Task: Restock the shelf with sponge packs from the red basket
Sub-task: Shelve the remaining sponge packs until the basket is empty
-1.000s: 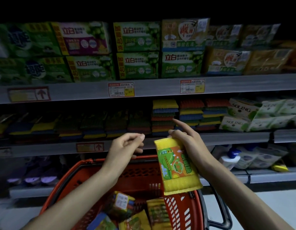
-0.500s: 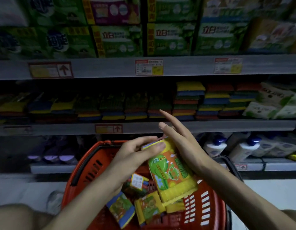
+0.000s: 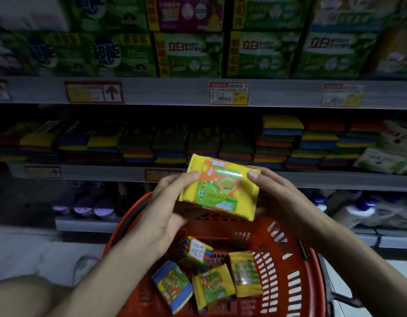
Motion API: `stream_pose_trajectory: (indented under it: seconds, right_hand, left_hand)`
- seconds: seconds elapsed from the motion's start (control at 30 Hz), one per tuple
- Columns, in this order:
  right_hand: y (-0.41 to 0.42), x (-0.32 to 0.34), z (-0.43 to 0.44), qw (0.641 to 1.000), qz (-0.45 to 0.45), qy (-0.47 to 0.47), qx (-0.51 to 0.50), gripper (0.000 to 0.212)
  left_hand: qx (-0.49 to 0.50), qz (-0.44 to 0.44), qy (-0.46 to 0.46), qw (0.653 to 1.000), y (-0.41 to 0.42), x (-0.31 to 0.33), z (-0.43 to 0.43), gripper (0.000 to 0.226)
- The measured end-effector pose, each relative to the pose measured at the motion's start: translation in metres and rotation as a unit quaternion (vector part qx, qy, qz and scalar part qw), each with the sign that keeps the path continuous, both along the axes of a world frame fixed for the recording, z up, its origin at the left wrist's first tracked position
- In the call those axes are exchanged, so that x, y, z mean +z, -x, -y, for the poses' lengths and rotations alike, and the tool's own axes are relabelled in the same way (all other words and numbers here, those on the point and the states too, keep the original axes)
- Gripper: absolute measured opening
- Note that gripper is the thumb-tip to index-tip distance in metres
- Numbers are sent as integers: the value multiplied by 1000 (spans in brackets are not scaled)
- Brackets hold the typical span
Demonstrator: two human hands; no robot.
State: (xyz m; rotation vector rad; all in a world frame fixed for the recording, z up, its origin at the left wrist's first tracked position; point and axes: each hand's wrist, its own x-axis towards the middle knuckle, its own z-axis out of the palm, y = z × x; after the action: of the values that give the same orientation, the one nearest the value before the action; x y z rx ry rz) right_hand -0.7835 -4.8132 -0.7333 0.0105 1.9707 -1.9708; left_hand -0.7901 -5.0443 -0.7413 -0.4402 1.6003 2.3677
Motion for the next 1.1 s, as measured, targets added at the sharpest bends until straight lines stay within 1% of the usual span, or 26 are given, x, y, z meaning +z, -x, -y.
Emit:
stream_pose_trajectory:
  seconds: [0.07, 0.13, 0.17, 0.3, 0.43, 0.53, 0.57, 0.6, 0.67, 0.7, 0.73, 0.77, 0.83, 1.0, 1.1]
  right_hand:
    - [-1, 3, -1, 1000, -6, 26, -6, 55]
    - [-2, 1, -2, 999, -9, 39, -25, 65]
    - [-1, 0, -2, 998, -13, 42, -38, 67]
    - [5, -2, -3, 993, -30, 73, -88, 68]
    - [7, -3, -3, 989, -35, 96, -106, 68]
    - [4, -10, 3, 988, -40, 99, -116, 62]
    - [1, -11, 7, 987, -36, 98, -125, 62]
    - [-1, -15, 10, 987, -34, 91, -128, 61]
    - [-6, -20, 17, 989, -38, 62, -129, 61]
    - [-8, -21, 20, 990, -43, 47, -129, 60]
    - [-9, -22, 22, 990, -50, 34, -128, 59]
    - [-10, -23, 24, 990, -55, 24, -128, 58]
    - [-10, -24, 25, 990, -66, 12, -123, 52]
    - [-10, -21, 24, 989, -74, 47, -115, 41]
    - [-4, -13, 16, 988, -86, 40, -118, 45]
  left_hand:
    - [3, -7, -28, 1000, -2, -2, 0, 77]
    - [-6, -22, -39, 999, -3, -3, -2, 67]
    - [-12, -28, -41, 999, -3, -3, -4, 64]
    - [-44, -41, -5, 998, -1, -5, -8, 60]
    - [-70, -31, 16, 997, -11, -5, -9, 66]
    - [-69, -21, 9, 997, -13, -7, -14, 57]
    - [-62, -19, 12, 998, -13, -9, -16, 59]
    - [-59, -21, 18, 998, -13, -10, -17, 69]
    - [-44, -25, 35, 998, -11, -13, -19, 95]
    - [-34, -31, 41, 998, -11, -13, -21, 100]
    - [-26, -41, 48, 998, -11, -12, -21, 101]
    - [-21, -50, 52, 997, -11, -11, -22, 98]
    - [-13, -66, 58, 996, -12, -13, -22, 100]
    - [14, -110, 83, 990, -9, -8, -21, 96]
    - [34, -122, 93, 988, -3, 0, -15, 99]
